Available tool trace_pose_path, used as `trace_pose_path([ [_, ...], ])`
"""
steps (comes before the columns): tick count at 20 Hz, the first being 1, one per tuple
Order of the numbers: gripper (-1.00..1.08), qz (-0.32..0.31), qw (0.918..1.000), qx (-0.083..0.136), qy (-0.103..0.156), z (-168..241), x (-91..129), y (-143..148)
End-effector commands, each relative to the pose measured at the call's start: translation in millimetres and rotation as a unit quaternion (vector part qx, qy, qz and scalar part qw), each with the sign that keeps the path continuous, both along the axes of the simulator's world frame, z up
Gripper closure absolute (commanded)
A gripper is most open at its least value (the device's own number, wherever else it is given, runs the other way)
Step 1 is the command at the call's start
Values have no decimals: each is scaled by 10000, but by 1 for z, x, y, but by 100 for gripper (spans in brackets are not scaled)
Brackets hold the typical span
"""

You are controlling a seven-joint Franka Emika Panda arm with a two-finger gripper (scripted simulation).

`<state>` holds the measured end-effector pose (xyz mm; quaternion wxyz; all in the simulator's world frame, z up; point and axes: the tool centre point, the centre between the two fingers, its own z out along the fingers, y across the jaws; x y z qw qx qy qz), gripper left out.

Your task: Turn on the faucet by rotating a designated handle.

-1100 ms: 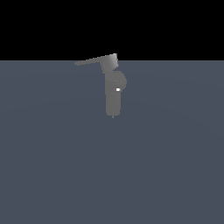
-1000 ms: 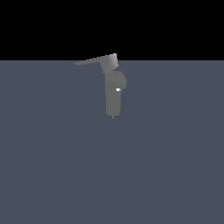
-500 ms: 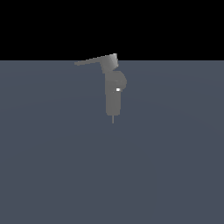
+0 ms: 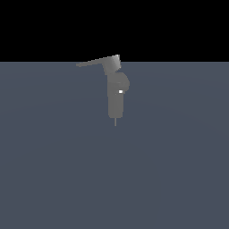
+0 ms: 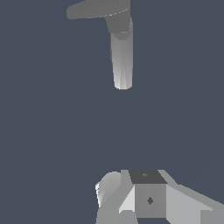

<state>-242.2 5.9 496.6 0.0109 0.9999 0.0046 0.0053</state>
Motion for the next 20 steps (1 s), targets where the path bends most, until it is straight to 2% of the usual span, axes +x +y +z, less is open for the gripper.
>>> trace_pose_path([
  [1, 108, -98, 9999, 37, 17, 1, 5, 1],
  [11, 108, -877, 9956, 278, 165, 2, 47, 7],
  [15, 108, -1358, 9896, 384, 270, 0, 73, 11],
  [20, 108, -1986, 9781, 475, 412, -6, 108, 17],
])
